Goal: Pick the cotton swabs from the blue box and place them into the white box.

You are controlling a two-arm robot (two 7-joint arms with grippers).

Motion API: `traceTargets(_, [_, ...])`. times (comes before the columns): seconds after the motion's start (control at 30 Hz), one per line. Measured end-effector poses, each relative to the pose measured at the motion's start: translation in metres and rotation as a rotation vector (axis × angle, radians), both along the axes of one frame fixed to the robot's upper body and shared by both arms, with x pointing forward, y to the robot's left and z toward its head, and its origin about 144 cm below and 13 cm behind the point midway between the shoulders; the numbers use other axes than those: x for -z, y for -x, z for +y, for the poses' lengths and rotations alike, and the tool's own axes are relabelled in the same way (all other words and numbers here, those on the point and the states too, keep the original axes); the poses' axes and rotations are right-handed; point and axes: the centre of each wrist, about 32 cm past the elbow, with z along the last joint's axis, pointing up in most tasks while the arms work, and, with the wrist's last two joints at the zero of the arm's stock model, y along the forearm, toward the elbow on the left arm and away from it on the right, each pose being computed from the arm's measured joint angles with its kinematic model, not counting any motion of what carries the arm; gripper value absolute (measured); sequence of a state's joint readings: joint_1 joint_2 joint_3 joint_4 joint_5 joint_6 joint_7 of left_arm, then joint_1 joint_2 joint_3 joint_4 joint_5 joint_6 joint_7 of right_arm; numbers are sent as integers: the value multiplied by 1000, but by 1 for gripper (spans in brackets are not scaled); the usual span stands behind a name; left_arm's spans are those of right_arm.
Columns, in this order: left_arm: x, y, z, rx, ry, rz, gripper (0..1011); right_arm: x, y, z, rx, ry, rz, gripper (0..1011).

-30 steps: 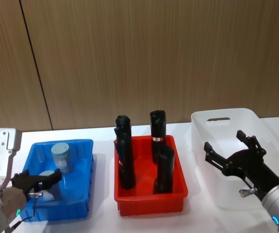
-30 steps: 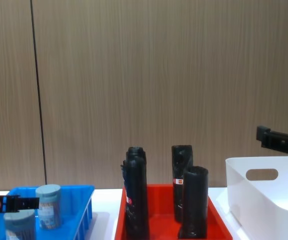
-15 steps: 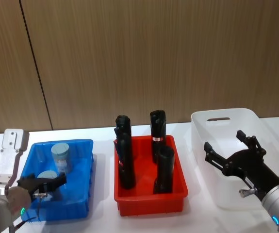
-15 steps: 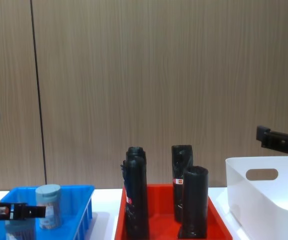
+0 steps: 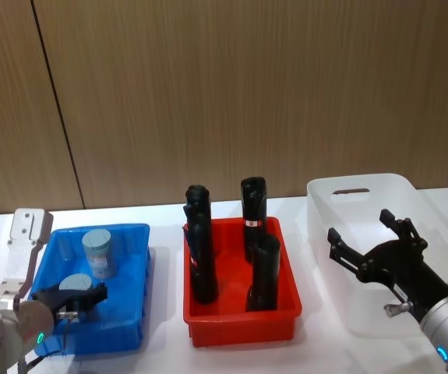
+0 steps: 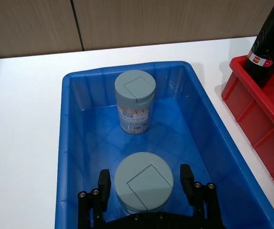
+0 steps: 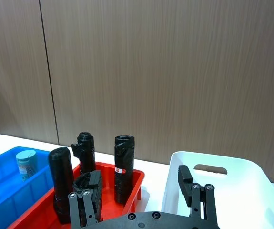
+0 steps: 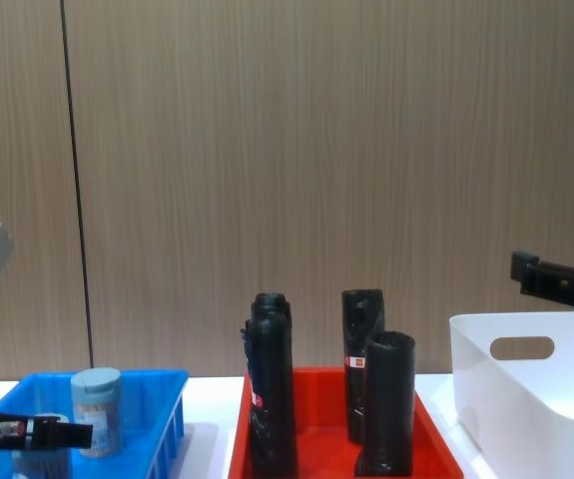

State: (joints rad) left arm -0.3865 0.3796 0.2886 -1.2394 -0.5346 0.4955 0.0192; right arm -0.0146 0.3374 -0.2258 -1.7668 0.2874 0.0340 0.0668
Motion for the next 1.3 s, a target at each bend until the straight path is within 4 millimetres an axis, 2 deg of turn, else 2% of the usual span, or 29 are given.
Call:
traceTargets(0.13, [0,-1,0,-1,-1,5,868,0,0,0,0,0,0,1002])
traceTargets(0.3, [0,-1,0,-4,-3,4,689,0,0,0,0,0,0,1001])
traceTargets(0.37, [1,0,0,-5,-4,1,670,0,0,0,0,0,0,1002])
traceTargets(0.8, [-6,4,-3,4,-43,-73,670,0,0,0,0,0,0,1002])
traceTargets(1.3, [-27,14,-2,118,-110,-255,670,0,0,0,0,0,0,1002])
